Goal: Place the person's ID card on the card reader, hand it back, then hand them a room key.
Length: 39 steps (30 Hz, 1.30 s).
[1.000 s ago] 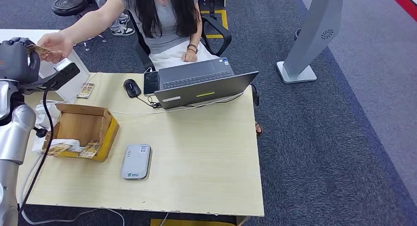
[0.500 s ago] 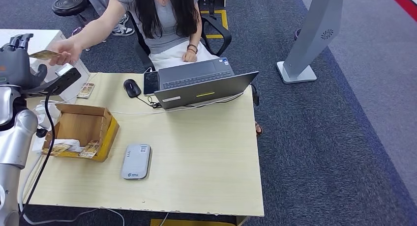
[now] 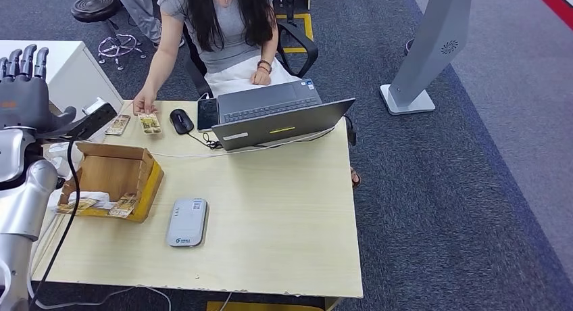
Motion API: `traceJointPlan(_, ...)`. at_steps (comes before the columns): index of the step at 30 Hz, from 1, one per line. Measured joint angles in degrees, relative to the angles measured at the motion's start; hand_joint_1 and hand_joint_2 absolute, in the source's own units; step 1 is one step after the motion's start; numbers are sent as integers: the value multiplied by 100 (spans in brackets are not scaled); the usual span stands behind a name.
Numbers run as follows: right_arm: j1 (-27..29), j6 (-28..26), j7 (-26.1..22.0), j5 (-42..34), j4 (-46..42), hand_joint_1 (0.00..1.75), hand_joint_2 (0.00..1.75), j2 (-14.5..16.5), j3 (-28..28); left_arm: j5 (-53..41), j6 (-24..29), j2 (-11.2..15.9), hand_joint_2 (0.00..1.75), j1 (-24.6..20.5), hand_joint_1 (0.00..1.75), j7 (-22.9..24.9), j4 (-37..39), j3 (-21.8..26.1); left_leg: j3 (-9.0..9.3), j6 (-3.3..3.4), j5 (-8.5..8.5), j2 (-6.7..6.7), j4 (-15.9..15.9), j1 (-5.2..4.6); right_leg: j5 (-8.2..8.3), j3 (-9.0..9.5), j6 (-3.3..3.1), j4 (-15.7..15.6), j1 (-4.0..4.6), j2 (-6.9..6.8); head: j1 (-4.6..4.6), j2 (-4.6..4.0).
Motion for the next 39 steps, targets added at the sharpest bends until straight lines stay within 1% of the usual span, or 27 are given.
traceJointPlan(2,1,-13,-1,-35,0,0,175,1,-15,99,20,-27,175,206,0,-93,-210,17,1,-2,-3,3,0,-1,0,0,0,0,-1,3,0,0)
traceJointPlan(4,8,-56,6,-110,0,0,175,5,-60,196,53,-71,175,621,0,-219,-655,48,5,-4,-10,11,0,-4,-2,1,1,-1,-3,10,-1,0)
traceJointPlan(6,26,-115,18,-201,0,0,175,16,-136,180,89,-146,175,1285,0,-289,-1355,64,11,-3,-22,26,-1,-8,-7,2,4,-2,-9,25,-1,0)
traceJointPlan(8,50,-172,25,-299,0,0,175,32,-230,47,156,-254,175,2090,0,-336,-2152,59,15,-2,-38,45,-1,-9,-16,2,10,-3,-14,45,1,0)
traceJointPlan(11,89,-247,20,-438,-1,0,175,58,-389,-255,400,-414,175,3347,0,-414,-3300,-9,23,3,-62,73,0,-12,-30,3,15,-6,-17,72,0,0)
traceJointPlan(13,112,-286,10,-500,-2,0,175,73,-487,-419,567,-481,175,4049,0,-417,-3868,-94,25,9,-74,77,1,-13,-40,4,22,-8,-18,76,1,0)
traceJointPlan(15,120,-303,4,-531,-2,0,175,83,-566,-510,670,-516,175,4571,0,-409,-4265,-173,25,13,-79,72,1,-13,-48,6,26,-9,-18,69,3,0)
traceJointPlan(18,117,-318,3,-549,-2,0,175,86,-647,-536,722,-538,175,5094,0,-402,-4648,-246,27,13,-83,65,0,-12,-55,12,23,-8,-17,59,3,0)
traceJointPlan(21,120,-344,-1,-573,-2,0,175,87,-716,-533,749,-539,175,5456,0,-402,-4864,-293,29,12,-84,64,0,-10,-57,14,20,-8,-16,57,2,0)
traceJointPlan(23,121,-353,-1,-582,-2,0,175,87,-742,-533,758,-539,175,5606,0,-402,-4958,-326,30,12,-83,62,0,-9,-57,16,20,-7,-16,54,2,0)
traceJointPlan(30,117,-369,-3,-587,-2,0,175,87,-801,-521,738,-537,175,5788,0,-388,-5113,-358,38,12,-82,58,0,-9,-57,29,20,-7,-16,51,2,0)
traceJointPlan(32,117,-380,-3,-589,-2,0,175,87,-820,-484,581,-525,175,5811,0,-310,-5123,-358,39,12,-82,57,0,-9,-57,30,20,-7,-16,51,2,0)
traceJointPlan(36,119,-379,1,-532,-2,0,175,87,-844,-221,-83,-428,175,5826,0,21,-5046,-356,41,12,-82,54,0,-9,-57,31,20,-7,-16,47,2,0)
traceJointPlan(39,114,-330,8,-396,-3,0,175,85,-847,2,-345,-400,175,5625,0,151,-4698,-288,42,11,-81,44,0,-9,-57,34,19,-6,-16,38,2,0)
